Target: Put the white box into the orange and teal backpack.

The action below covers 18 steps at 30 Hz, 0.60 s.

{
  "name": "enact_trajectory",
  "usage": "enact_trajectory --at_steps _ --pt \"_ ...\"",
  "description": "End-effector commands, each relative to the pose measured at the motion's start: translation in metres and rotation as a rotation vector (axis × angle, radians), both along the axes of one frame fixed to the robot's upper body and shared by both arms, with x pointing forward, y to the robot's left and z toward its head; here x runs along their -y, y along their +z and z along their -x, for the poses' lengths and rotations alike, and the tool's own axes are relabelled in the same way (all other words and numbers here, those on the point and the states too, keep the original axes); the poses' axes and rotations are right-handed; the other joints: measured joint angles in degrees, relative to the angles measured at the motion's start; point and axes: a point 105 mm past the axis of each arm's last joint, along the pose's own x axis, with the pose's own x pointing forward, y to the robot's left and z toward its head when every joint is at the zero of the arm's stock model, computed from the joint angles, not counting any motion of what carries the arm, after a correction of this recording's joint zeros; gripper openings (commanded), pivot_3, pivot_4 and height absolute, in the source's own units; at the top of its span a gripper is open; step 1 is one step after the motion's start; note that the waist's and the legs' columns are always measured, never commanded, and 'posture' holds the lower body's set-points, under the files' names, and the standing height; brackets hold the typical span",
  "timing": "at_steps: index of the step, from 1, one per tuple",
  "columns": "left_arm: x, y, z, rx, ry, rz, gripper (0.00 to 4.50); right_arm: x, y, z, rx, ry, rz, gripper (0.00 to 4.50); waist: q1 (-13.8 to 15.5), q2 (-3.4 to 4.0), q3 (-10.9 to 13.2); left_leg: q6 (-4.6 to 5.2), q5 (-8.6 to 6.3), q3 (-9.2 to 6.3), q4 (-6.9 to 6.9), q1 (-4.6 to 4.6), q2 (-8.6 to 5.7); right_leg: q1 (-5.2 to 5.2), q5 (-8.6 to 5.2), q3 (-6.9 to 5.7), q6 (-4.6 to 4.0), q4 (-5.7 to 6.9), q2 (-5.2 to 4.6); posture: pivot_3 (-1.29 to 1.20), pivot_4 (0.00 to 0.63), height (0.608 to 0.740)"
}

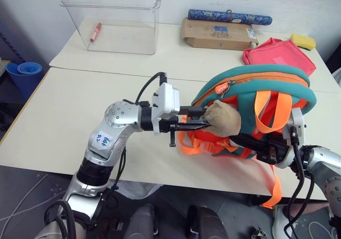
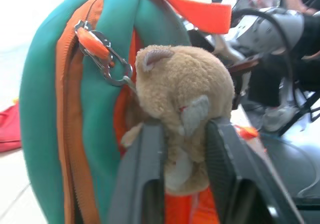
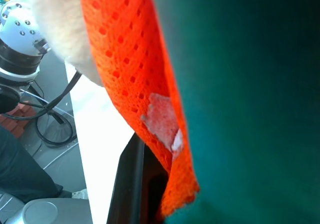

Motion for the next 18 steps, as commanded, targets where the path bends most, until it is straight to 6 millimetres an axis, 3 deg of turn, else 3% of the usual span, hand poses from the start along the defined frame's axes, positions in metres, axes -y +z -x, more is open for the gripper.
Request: enact_trajectory --at_steps 1,3,9,12,14,18 --pt "-0.011 0.011 0.003 0.005 0.011 0.020 0.33 -0.002 0.012 0.002 0.058 0.000 -0.012 0.00 -0.1 0.00 0.0 0.00 0.00 0.00 0.00 0.00 0.01 0.00 0.00 0.00 0.00 0.01 -0.01 0.00 0.150 0.740" --pt "-0.028 0.015 0.001 -0.026 0.043 0.022 0.31 0.000 0.012 0.003 0.060 -0.016 -0.019 0.00 -0.3 0.00 0.0 -0.01 0.01 -0.02 0.00 0.00 0.05 -0.01 0.00 0.01 0.00 0.01 -0.04 0.00 0.150 0.740" --pt "-0.095 0.036 -0.039 -0.070 0.265 0.004 0.31 0.004 0.009 0.002 0.068 -0.063 -0.040 0.00 -0.3 0.03 0.0 -0.11 0.03 -0.01 0.00 0.02 0.14 -0.05 -0.01 0.00 -0.04 0.04 0.06 0.00 0.150 0.740" --pt "-0.119 0.027 -0.055 -0.095 0.350 -0.109 0.31 0.006 0.008 0.003 0.075 -0.083 -0.048 0.00 -0.2 0.03 0.0 -0.10 0.03 0.02 -0.02 0.02 0.08 -0.07 -0.02 -0.02 -0.03 0.07 0.15 0.00 0.150 0.740" --pt "-0.129 0.010 -0.063 -0.091 0.389 -0.226 0.31 0.008 0.008 0.003 0.079 -0.100 -0.053 0.00 -0.2 0.04 0.0 -0.07 0.01 0.05 -0.06 0.02 0.03 -0.09 -0.02 -0.02 -0.03 0.08 0.16 0.00 0.150 0.740" --pt "-0.125 -0.015 -0.071 -0.133 0.366 -0.297 0.31 0.011 0.008 0.004 0.092 -0.138 -0.068 0.00 -0.2 0.03 0.0 -0.05 0.00 0.09 -0.07 0.01 0.02 -0.10 -0.01 -0.01 -0.03 0.09 0.15 0.00 0.150 0.740"
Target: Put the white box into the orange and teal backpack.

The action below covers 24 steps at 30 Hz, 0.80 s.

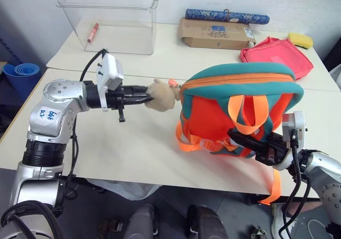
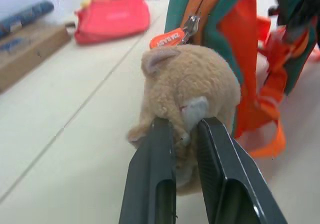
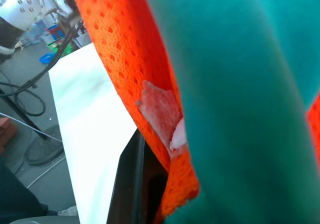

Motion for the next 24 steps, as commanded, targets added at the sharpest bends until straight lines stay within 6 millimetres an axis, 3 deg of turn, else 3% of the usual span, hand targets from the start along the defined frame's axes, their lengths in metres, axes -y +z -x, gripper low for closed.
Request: enact_trajectory --at_steps 1,4,9,11,14,17,21,24 --pt "0.001 -0.025 -0.009 -0.008 0.017 -0.114 0.31 0.009 0.011 0.001 0.062 -0.064 -0.027 0.00 0.0 0.00 0.0 0.00 0.00 0.01 0.00 0.00 0.00 -0.01 0.00 0.01 0.00 0.00 0.00 0.00 0.150 0.740" --pt "0.027 -0.058 -0.009 0.018 -0.056 -0.226 0.31 0.009 0.013 0.003 0.083 -0.080 -0.083 0.00 0.2 0.00 0.0 0.00 0.00 0.03 0.01 0.03 -0.01 0.00 0.00 0.02 0.00 0.04 -0.01 0.00 0.150 0.740" --pt "0.066 -0.074 -0.001 0.026 -0.134 -0.166 0.31 0.005 0.015 0.003 0.096 -0.102 -0.181 0.00 0.1 0.00 0.0 0.01 0.00 0.07 0.02 0.00 0.00 -0.06 0.00 0.06 0.00 0.08 -0.02 0.00 0.150 0.740" --pt "0.068 -0.083 0.007 -0.005 -0.167 -0.159 0.31 0.002 0.016 0.003 0.092 -0.096 -0.217 0.00 0.1 0.01 0.0 0.02 0.01 0.07 0.02 0.00 -0.01 -0.05 0.00 0.06 0.00 0.10 -0.05 0.00 0.150 0.740" --pt "0.050 -0.093 0.001 -0.015 -0.082 -0.167 0.31 -0.002 0.003 -0.007 0.079 -0.153 -0.166 0.00 0.0 0.02 0.0 0.02 0.00 0.06 0.02 0.03 0.02 -0.05 0.00 0.07 0.00 0.12 -0.11 0.00 0.150 0.740" --pt "0.034 -0.085 -0.002 -0.025 -0.011 -0.092 1.26 0.008 -0.004 -0.023 0.143 -0.283 -0.092 0.00 -0.3 0.05 0.0 0.01 0.00 0.07 0.02 0.05 0.04 -0.06 0.00 0.10 0.00 0.12 -0.16 0.00 0.150 0.740" --pt "0.014 -0.069 0.008 -0.047 0.016 0.012 2.57 0.010 -0.007 -0.019 0.240 -0.253 0.055 1.32 -0.7 0.06 0.0 -0.01 0.00 0.11 -0.02 0.05 0.05 -0.13 0.00 0.15 0.00 0.18 -0.14 0.00 0.150 0.740" --pt "-0.011 -0.069 0.020 -0.063 0.062 0.005 3.48 0.012 -0.003 -0.008 0.285 -0.181 0.190 2.34 -0.8 0.07 0.0 0.00 -0.01 0.11 -0.02 0.04 0.06 -0.12 0.00 0.15 0.00 0.15 -0.15 0.00 0.150 0.740"
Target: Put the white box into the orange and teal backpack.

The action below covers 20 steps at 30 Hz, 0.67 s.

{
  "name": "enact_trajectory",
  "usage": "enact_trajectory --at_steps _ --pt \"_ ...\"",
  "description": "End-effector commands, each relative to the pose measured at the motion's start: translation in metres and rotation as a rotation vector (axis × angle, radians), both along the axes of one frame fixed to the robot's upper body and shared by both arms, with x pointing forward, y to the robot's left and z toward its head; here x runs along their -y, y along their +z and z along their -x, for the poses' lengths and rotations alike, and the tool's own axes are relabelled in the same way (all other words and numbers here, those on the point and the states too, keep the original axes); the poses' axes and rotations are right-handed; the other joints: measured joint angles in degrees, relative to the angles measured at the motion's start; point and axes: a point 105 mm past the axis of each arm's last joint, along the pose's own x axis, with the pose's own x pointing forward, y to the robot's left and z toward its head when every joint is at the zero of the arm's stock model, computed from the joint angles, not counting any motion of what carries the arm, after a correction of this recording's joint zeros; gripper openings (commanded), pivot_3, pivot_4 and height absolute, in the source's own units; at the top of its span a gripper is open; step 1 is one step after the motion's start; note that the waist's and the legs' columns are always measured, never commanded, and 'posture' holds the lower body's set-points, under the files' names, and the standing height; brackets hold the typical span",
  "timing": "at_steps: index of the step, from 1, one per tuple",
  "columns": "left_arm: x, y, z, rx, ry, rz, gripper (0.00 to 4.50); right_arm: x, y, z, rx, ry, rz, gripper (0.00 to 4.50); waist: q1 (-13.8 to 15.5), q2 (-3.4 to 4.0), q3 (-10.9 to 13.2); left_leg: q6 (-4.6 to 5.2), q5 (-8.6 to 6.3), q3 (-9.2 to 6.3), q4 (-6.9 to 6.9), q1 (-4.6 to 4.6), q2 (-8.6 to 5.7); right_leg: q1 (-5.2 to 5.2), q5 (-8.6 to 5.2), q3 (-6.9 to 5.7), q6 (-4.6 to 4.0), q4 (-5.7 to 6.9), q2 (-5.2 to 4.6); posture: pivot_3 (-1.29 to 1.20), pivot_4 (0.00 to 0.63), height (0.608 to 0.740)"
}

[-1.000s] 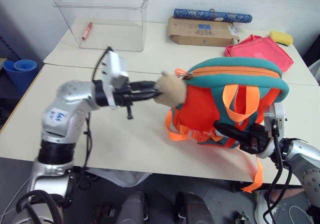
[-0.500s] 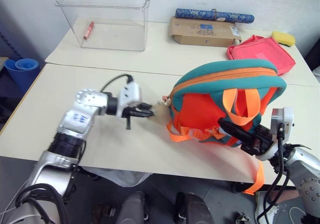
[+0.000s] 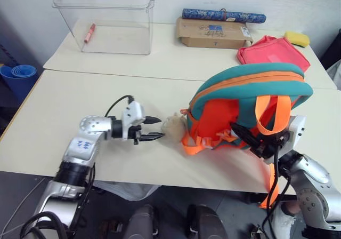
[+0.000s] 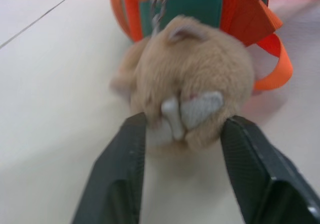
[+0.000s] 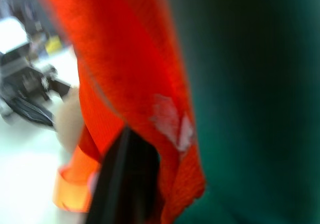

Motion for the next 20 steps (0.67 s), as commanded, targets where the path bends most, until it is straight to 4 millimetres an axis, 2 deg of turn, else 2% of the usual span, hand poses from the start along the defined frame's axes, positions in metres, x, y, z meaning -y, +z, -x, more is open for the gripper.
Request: enact_trajectory --at_steps 1,3,6,8,11,14,16,20 --pt "-0.027 0.017 0.013 0.059 0.046 0.016 3.77 0.002 0.014 0.016 0.056 0.076 0.154 2.66 -0.2 0.01 0.0 0.01 0.00 0.00 0.01 -0.01 -0.01 0.00 0.00 0.00 0.00 -0.02 -0.01 0.00 0.150 0.740" --pt "-0.043 0.014 0.023 0.043 0.082 0.022 4.40 0.011 0.015 0.029 0.002 0.122 0.224 3.35 -0.2 0.06 0.0 0.02 -0.01 0.01 0.00 0.02 -0.01 0.01 0.00 0.03 0.00 -0.02 -0.11 0.00 0.150 0.740" --pt "-0.062 0.007 0.041 0.020 0.111 0.011 4.50 0.039 0.013 0.044 -0.077 0.124 0.295 4.41 0.1 0.07 0.0 0.01 -0.05 -0.10 -0.02 0.03 0.01 0.13 0.00 -0.06 0.00 -0.19 -0.24 0.00 0.150 0.740" --pt "-0.075 -0.001 0.053 -0.013 0.129 -0.015 4.50 0.063 0.011 0.051 -0.107 0.095 0.354 4.47 0.4 0.07 0.0 0.03 -0.07 -0.11 -0.02 0.05 0.01 0.18 0.00 -0.07 0.00 -0.25 -0.28 0.00 0.150 0.740" --pt "-0.089 -0.006 0.066 -0.022 0.147 -0.035 4.50 0.098 0.010 0.051 -0.125 0.009 0.377 4.47 0.7 0.07 0.0 0.05 -0.22 -0.07 -0.01 0.12 0.00 0.18 -0.01 -0.07 -0.01 -0.38 -0.36 0.00 0.150 0.740" --pt "-0.091 -0.010 0.069 0.028 0.148 -0.076 4.50 0.117 -0.001 0.049 -0.123 -0.014 0.460 4.47 0.9 0.11 0.0 0.05 -0.29 -0.06 -0.01 0.14 -0.01 0.16 -0.02 -0.07 -0.03 -0.40 -0.45 0.00 0.150 0.740" --pt "-0.089 -0.010 0.068 0.063 0.153 -0.083 4.50 0.121 -0.008 0.047 -0.117 -0.014 0.487 4.47 0.8 0.13 0.1 -0.06 -0.36 -0.05 -0.02 0.14 -0.01 0.14 -0.03 -0.08 -0.06 -0.39 -0.48 0.00 0.150 0.740" --pt "-0.086 -0.005 0.062 0.090 0.175 -0.061 4.50 0.110 -0.010 0.041 -0.082 0.010 0.483 4.47 0.7 0.20 0.1 -0.05 -0.35 -0.04 -0.03 0.14 0.00 0.09 -0.07 -0.10 -0.13 -0.28 -0.47 0.00 0.150 0.740"
